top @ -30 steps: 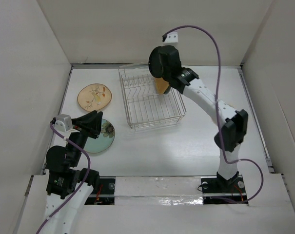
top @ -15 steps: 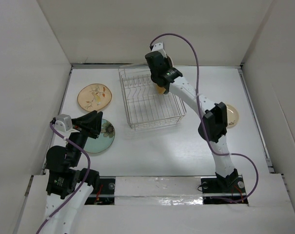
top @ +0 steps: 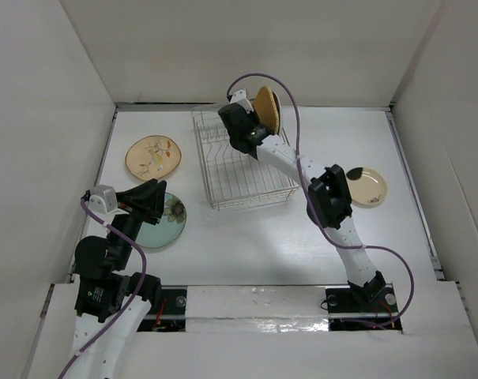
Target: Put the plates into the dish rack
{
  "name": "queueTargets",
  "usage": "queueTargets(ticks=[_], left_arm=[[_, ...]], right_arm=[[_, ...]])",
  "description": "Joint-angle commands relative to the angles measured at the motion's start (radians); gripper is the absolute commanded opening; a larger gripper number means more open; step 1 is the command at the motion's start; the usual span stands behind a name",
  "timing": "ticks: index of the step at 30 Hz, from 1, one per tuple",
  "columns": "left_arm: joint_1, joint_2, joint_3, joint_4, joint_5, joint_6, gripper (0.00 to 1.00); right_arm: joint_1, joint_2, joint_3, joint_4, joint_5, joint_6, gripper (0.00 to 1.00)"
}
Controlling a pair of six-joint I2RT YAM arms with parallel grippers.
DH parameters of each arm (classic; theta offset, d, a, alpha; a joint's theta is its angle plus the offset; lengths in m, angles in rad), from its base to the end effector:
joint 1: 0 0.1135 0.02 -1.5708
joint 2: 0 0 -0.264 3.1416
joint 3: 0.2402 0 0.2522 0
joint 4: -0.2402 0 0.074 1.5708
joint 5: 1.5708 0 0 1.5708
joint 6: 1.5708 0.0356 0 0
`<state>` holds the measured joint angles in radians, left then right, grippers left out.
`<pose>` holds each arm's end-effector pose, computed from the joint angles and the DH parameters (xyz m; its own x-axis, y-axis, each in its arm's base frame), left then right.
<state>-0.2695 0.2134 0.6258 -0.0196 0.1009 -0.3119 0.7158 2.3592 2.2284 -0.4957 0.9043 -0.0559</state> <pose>0.0602 -0.0204 0.3644 0.2424 -0.3837 -0.8911 0.4507 0.8579 -0.2468 0.4226 0.3304 0.2709 -0.4459 -0.4336 -0.7831 0.0499 0.8615 -0.5054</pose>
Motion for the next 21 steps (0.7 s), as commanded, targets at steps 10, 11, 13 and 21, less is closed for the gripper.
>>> queueTargets(ticks=[10, 11, 13, 21], left_arm=[[-0.007, -0.003, 0.002, 0.041, 0.003, 0.007, 0.28], [-0.007, -0.005, 0.002, 0.04, 0.002, 0.007, 0.28], [-0.007, -0.012, 0.0, 0.04, 0.0, 0.007, 0.28], [-0.007, -0.037, 0.002, 0.04, -0.001, 0.005, 0.29]], right_arm=[[0.022, -0.355, -0.248, 0.136, -0.12, 0.128, 0.64], [0.022, -0.497, -0.332, 0.172, -0.148, 0.163, 0.64], [-0.025, -0.651, -0.514, 0.3, -0.168, 0.221, 0.61], [-0.514, -1.342, -1.554, 0.529, -0.399, 0.734, 0.04]])
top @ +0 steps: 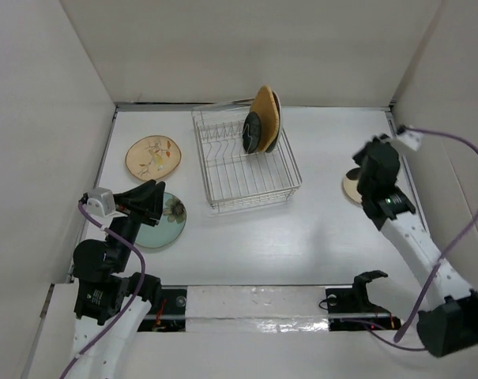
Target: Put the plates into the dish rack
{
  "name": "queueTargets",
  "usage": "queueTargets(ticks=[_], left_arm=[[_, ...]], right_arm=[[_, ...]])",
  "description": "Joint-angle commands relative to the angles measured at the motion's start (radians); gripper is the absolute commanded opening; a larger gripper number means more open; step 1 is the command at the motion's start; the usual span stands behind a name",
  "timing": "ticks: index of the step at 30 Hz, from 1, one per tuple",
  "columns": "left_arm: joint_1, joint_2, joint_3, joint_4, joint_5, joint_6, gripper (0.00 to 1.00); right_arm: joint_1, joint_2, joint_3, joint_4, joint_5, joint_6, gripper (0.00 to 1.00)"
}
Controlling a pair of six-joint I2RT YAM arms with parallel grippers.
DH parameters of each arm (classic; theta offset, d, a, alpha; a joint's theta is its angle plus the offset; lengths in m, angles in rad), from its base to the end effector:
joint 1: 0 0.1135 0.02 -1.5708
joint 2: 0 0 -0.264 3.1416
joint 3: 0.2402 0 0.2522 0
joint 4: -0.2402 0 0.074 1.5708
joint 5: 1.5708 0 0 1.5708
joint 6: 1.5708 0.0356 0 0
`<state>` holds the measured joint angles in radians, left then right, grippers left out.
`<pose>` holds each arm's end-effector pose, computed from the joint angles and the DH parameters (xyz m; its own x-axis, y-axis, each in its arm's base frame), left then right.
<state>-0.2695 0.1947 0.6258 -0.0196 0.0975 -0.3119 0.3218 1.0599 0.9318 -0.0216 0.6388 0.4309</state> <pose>0.0557 -0.0190 0.3652 0.2592 -0.3884 -0.8843 0.4524 0.8578 -0.2442 0.2372 0.0567 0.3567 -0.0010 0.3531 -0.9356 0.3366 0.8811 0.3322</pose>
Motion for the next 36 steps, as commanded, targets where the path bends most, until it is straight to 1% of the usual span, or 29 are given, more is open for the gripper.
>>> queueTargets(ticks=[1, 2, 4, 5, 6, 7, 8, 9, 11, 12, 16, 17, 19, 21, 22, 23, 24, 25, 26, 29, 30, 31, 32, 33, 34, 35, 36], left_arm=[[-0.007, -0.018, 0.002, 0.043, 0.001, 0.005, 0.28], [-0.007, -0.02, 0.002, 0.043, 0.002, 0.004, 0.28], [-0.017, -0.023, 0.0, 0.043, 0.001, 0.004, 0.29], [-0.026, -0.024, 0.0, 0.043, -0.001, 0.004, 0.29], [-0.027, -0.028, 0.0, 0.04, -0.002, 0.005, 0.29], [-0.027, -0.029, 0.0, 0.038, -0.004, 0.004, 0.29], [-0.027, -0.029, 0.0, 0.04, -0.002, 0.004, 0.29], [-0.027, -0.031, 0.0, 0.041, -0.004, 0.004, 0.29], [-0.027, -0.032, 0.0, 0.04, -0.005, 0.004, 0.29], [-0.027, -0.032, 0.0, 0.04, -0.004, 0.004, 0.29], [-0.027, -0.029, 0.0, 0.04, -0.005, 0.005, 0.29], [-0.027, -0.028, 0.0, 0.038, -0.005, 0.005, 0.29], [-0.027, -0.028, 0.002, 0.037, -0.008, 0.007, 0.29], [-0.027, -0.026, 0.002, 0.035, -0.01, 0.008, 0.29], [-0.027, -0.024, 0.003, 0.035, -0.012, 0.008, 0.29], [-0.027, -0.023, 0.003, 0.033, -0.013, 0.01, 0.29], [-0.027, -0.023, 0.003, 0.035, -0.016, 0.01, 0.29], [-0.027, -0.021, 0.005, 0.033, -0.015, 0.01, 0.29], [-0.027, -0.02, 0.005, 0.033, -0.016, 0.011, 0.29], [-0.027, -0.012, 0.005, 0.033, -0.016, 0.011, 0.29], [-0.027, -0.011, 0.005, 0.033, -0.016, 0.011, 0.29], [-0.027, -0.008, 0.005, 0.033, -0.015, 0.011, 0.29], [-0.027, -0.006, 0.005, 0.033, -0.016, 0.011, 0.29], [-0.027, -0.005, 0.005, 0.033, -0.015, 0.013, 0.29], [-0.027, -0.001, 0.005, 0.035, -0.015, 0.013, 0.29], [-0.027, 0.0, 0.005, 0.035, -0.013, 0.013, 0.29], [-0.027, 0.0, 0.005, 0.035, -0.015, 0.013, 0.29]], right_arm=[[-0.186, -0.114, -0.311, 0.064, -0.164, 0.267, 0.12], [-0.31, -0.141, -0.355, 0.058, -0.183, 0.31, 0.34], [-0.433, -0.175, -0.453, 0.081, -0.278, 0.333, 0.49], [-0.545, -0.176, -0.48, 0.097, -0.318, 0.348, 0.59], [-0.6, -0.164, -0.502, 0.11, -0.42, 0.353, 0.61], [-0.645, -0.143, -0.531, 0.158, -0.471, 0.35, 0.63], [-0.679, -0.077, -0.539, 0.179, -0.508, 0.351, 0.66], [-0.732, -0.036, -0.539, 0.193, -0.587, 0.348, 0.66], [-0.745, 0.052, -0.525, 0.251, -0.631, 0.332, 0.67], [-0.745, 0.136, -0.518, 0.27, -0.69, 0.332, 0.67], [-0.745, 0.336, -0.469, 0.394, -0.807, 0.342, 0.68], [-0.745, 0.391, -0.458, 0.414, -0.829, 0.362, 0.67], [-0.745, 0.425, -0.453, 0.471, -0.846, 0.39, 0.63], [-0.745, 0.446, -0.442, 0.482, -0.847, 0.431, 0.46], [-0.745, 0.46, -0.432, 0.491, -0.849, 0.442, 0.33], [-0.745, 0.462, -0.43, 0.494, -0.846, 0.459, 0.15], [-0.745, 0.459, -0.43, 0.496, -0.826, 0.463, 0.06], [-0.745, 0.451, -0.435, 0.494, -0.817, 0.468, 0.0], [-0.745, 0.421, -0.438, 0.494, -0.808, 0.47, 0.0], [-0.681, 0.324, -0.436, 0.448, -0.72, 0.459, 0.0], [-0.618, 0.231, -0.426, 0.419, -0.647, 0.433, 0.0], [-0.571, 0.177, -0.407, 0.39, -0.581, 0.41, 0.0], [-0.516, 0.128, -0.351, 0.324, -0.527, 0.34, 0.0], [-0.453, 0.05, -0.309, 0.286, -0.401, 0.301, 0.0], [-0.323, 0.022, -0.268, 0.255, -0.33, 0.266, 0.0], [-0.261, 0.003, -0.227, 0.211, -0.273, 0.19, 0.0], [-0.203, -0.008, -0.133, 0.194, -0.169, 0.151, 0.0]])
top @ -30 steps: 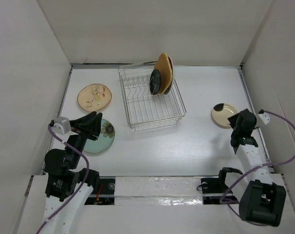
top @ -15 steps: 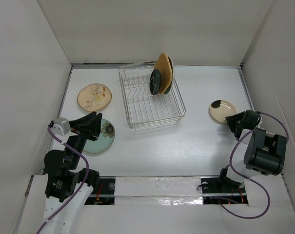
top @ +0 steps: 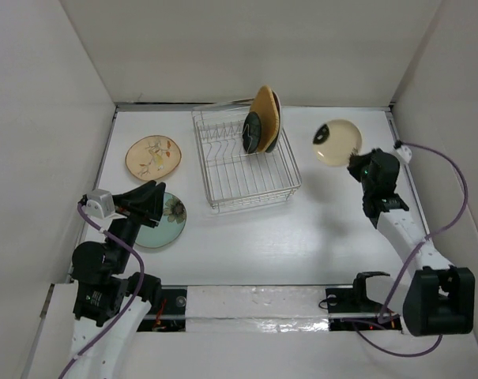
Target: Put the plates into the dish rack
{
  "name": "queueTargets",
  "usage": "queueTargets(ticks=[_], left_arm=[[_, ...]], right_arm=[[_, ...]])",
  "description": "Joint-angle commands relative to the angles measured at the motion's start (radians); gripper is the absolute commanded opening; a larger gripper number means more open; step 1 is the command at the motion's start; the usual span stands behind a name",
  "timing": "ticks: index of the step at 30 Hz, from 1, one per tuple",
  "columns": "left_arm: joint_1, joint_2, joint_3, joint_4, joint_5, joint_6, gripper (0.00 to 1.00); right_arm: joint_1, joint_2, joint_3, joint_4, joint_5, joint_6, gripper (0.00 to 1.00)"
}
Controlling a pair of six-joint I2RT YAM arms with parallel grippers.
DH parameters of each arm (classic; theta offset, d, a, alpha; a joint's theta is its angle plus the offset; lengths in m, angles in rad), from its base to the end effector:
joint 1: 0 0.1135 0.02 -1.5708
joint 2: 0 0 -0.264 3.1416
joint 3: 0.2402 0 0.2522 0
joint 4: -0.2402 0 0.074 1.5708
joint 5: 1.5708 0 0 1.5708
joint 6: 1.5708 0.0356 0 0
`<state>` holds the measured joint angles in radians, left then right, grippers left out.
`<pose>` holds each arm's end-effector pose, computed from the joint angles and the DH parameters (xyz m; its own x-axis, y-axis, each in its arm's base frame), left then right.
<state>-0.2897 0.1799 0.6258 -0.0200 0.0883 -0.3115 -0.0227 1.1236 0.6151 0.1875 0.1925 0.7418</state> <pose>0.0519 -0.0187 0.3657 0.2661 -0.3979 -0.8780 0.4655 0.8506 -0.2444 0.2522 -0.0125 0.2503 -0.0949 0.6655 -0.7404 0.3634 0.7156 0.5966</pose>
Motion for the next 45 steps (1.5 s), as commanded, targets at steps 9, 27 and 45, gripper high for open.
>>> queueTargets(ticks=[9, 27, 45], left_arm=[[-0.006, 0.015, 0.003, 0.034, -0.009, 0.014, 0.29], [-0.006, 0.003, 0.006, 0.031, -0.016, 0.015, 0.29], [-0.006, 0.013, 0.006, 0.029, -0.016, 0.014, 0.29]], right_arm=[[0.644, 0.407, 0.95, -0.362, 0.626, -0.618, 0.0], [0.761, 1.093, 1.73, -0.77, 0.811, -0.759, 0.0], [0.788, 1.3, 1.79, -0.861, 0.829, -0.628, 0.0]])
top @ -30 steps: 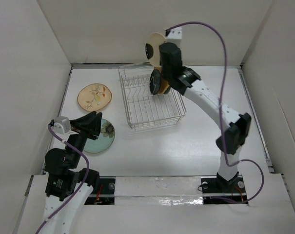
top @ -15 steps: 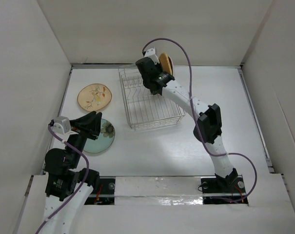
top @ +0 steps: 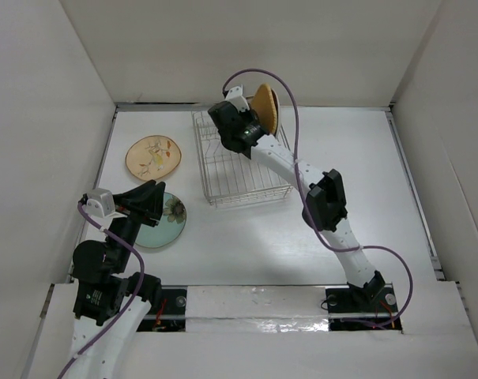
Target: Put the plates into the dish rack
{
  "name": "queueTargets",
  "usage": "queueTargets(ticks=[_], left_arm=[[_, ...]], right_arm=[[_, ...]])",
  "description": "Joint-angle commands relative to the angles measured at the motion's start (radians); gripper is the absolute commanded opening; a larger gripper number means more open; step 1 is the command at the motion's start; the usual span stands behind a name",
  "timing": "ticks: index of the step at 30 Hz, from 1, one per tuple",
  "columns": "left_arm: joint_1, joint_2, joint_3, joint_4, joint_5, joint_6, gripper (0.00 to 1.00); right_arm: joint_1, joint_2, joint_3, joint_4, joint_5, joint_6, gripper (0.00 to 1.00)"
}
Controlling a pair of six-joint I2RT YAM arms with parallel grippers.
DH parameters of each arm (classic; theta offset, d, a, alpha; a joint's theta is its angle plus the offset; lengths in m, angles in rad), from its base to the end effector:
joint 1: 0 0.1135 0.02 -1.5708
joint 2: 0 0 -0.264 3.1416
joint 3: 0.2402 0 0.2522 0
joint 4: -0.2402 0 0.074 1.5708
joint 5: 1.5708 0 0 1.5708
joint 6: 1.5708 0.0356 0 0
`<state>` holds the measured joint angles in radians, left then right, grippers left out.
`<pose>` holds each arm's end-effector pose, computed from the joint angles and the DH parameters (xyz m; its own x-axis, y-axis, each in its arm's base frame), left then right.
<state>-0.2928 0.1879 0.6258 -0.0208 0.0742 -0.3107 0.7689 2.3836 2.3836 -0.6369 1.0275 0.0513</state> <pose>0.0540 -0.0190 0.3654 0.2615 -0.3972 -0.8797 0.4544 0.8547 -0.2509 0.4028 0.3473 0.3000 -0.4199 -0.3694 -0.8290 0.1569 0.8701 -0.4672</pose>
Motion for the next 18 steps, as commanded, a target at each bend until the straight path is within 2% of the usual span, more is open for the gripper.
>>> queueTargets(ticks=[1, 3, 8, 10, 14, 18], left_arm=[[-0.003, 0.007, 0.006, 0.03, -0.001, 0.013, 0.29], [-0.003, 0.008, 0.006, 0.03, -0.001, 0.013, 0.29], [-0.003, 0.019, 0.008, 0.027, -0.004, 0.013, 0.29], [-0.003, 0.027, 0.009, 0.027, -0.005, 0.013, 0.29], [-0.003, 0.028, 0.012, 0.025, -0.008, 0.012, 0.28], [-0.014, 0.028, 0.012, 0.024, -0.014, 0.012, 0.28]], right_arm=[[-0.003, 0.034, 0.008, -0.038, -0.006, 0.076, 0.0], [0.006, 0.011, -0.03, -0.04, 0.015, 0.138, 0.0], [-0.008, -0.194, -0.312, 0.097, 0.058, 0.289, 0.0], [0.003, -0.239, -0.322, 0.092, 0.081, 0.338, 0.0], [0.013, -0.201, -0.259, 0.019, 0.128, 0.407, 0.0], [0.023, -0.173, -0.264, 0.081, 0.138, 0.438, 0.0]])
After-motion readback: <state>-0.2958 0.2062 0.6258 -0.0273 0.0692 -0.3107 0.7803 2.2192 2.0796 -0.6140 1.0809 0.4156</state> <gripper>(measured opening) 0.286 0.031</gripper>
